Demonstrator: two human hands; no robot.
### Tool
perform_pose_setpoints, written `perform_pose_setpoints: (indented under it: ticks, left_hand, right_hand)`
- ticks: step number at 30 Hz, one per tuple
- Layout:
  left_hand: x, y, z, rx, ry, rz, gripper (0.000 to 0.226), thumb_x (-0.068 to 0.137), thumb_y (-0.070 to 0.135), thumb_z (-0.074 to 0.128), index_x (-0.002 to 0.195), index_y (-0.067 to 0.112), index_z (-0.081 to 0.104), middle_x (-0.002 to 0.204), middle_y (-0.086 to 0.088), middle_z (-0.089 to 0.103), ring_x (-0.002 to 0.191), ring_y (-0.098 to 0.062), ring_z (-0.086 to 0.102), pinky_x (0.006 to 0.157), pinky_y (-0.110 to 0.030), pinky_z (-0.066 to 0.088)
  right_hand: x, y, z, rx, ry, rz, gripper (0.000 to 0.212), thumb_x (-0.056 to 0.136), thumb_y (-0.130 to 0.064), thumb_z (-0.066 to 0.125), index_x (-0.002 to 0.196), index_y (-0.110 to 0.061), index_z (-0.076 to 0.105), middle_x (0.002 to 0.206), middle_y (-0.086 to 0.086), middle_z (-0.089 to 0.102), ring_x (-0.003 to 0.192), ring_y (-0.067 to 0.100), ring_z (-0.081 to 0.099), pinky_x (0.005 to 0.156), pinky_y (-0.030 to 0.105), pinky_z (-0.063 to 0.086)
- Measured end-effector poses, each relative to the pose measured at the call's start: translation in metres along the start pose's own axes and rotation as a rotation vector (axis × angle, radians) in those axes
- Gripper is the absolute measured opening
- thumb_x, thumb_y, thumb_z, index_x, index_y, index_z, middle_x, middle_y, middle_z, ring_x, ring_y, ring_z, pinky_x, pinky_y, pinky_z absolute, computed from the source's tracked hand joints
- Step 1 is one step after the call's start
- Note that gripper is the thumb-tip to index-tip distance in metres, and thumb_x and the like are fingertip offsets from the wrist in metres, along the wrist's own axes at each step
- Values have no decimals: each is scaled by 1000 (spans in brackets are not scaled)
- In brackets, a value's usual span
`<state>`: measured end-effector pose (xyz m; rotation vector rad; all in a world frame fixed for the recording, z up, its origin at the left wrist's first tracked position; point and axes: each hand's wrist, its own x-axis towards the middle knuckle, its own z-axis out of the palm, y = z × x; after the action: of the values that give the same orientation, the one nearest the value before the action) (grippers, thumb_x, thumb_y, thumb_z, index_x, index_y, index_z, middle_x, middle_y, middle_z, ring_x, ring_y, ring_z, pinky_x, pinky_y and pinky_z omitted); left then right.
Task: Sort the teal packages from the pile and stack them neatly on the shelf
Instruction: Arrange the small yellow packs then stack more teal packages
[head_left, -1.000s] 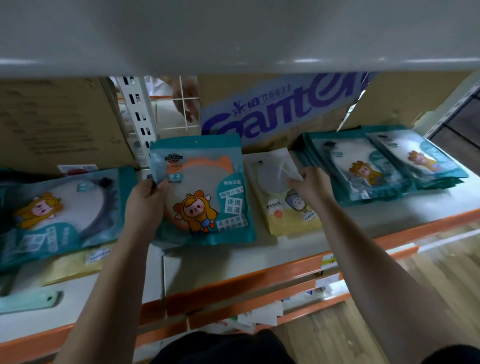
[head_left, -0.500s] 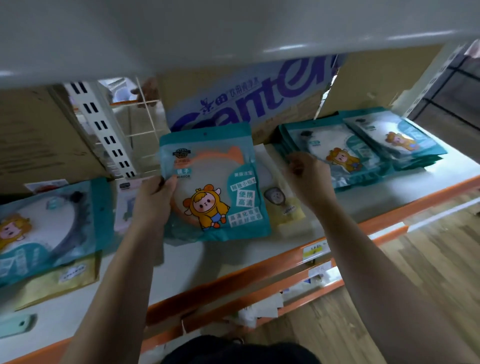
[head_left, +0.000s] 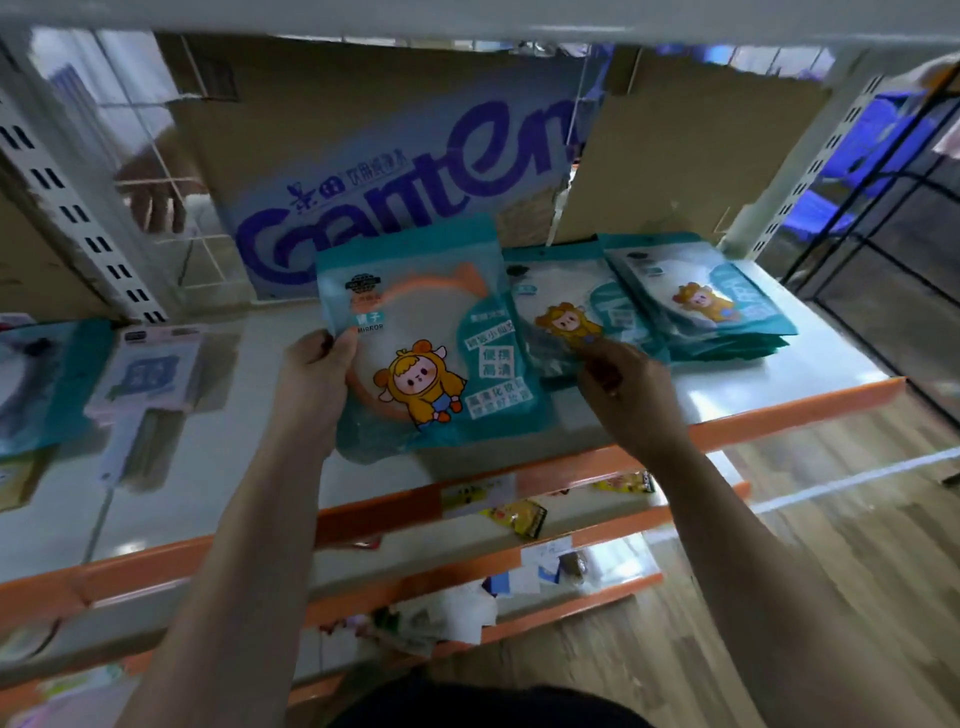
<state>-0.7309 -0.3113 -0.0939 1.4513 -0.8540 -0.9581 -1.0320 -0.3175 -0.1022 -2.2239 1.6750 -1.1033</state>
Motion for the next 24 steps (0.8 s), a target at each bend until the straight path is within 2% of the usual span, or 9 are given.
perform_pose_setpoints:
  ticks: [3, 5, 8, 12, 15, 18, 22, 24]
  left_hand:
    - [-8, 4, 31, 10, -28, -1, 19, 99, 15, 50, 89, 15, 66, 72, 6, 70, 65, -7, 68, 55, -21, 53]
    - [-9, 10, 53, 19, -62, 1, 19, 100, 15, 49, 94, 11, 66, 76, 4, 70, 64, -3, 67, 57, -20, 52]
    - [-10, 22, 88, 25, -103, -11, 18, 100, 22, 50, 93, 21, 67, 89, 7, 70, 80, -5, 67, 72, -26, 53]
    - [-1, 30, 129, 40, -127, -42, 16, 100, 25, 51, 93, 19, 65, 96, 1, 70, 92, -15, 65, 84, -35, 52]
    - [11, 33, 151, 106, -98, -76, 25, 99, 25, 52, 110, 6, 64, 106, -8, 69, 97, -22, 64, 91, -40, 51]
    - [22, 33, 167, 226, -84, -95, 31, 98, 27, 54, 118, 5, 62, 115, -13, 67, 107, -28, 62, 99, -46, 48]
    - [34, 26, 183, 378, -28, -63, 31, 94, 28, 58, 115, 7, 63, 112, -12, 67, 103, -27, 62, 94, -44, 51]
    - [37, 20, 188, 485, 15, -23, 31, 92, 31, 58, 111, 8, 64, 105, -10, 67, 94, -24, 62, 77, -38, 53]
  right_hand:
    - [-10, 38, -15, -16, -61, 2, 11, 82, -7, 71, 93, -7, 69, 82, 5, 66, 66, 17, 58, 61, 25, 46]
    - [-14, 61, -21, -48, -92, 12, 10, 84, -12, 69, 91, -6, 70, 84, 9, 67, 72, 25, 61, 62, 29, 45]
    - [-19, 87, -30, -122, -134, -7, 33, 83, -29, 51, 89, -6, 73, 87, 15, 68, 80, 34, 60, 63, 29, 39]
    - [-30, 108, -33, -190, -65, -110, 30, 83, -26, 53, 90, -7, 75, 91, 14, 68, 84, 37, 60, 69, 34, 48]
    - [-36, 117, -27, -228, 1, -143, 31, 86, -26, 51, 90, -7, 75, 90, 11, 69, 84, 34, 59, 67, 33, 47]
    - [-37, 119, -22, -214, 66, -169, 27, 88, -21, 52, 86, -5, 75, 84, 12, 68, 77, 34, 59, 64, 36, 48]
    - [-37, 123, -17, -208, 117, -219, 28, 90, -19, 50, 83, -6, 73, 79, 12, 65, 72, 35, 58, 62, 40, 48]
    - [-38, 127, -14, -220, 121, -205, 31, 91, -23, 48, 84, -7, 73, 82, 11, 65, 74, 34, 58, 63, 39, 48]
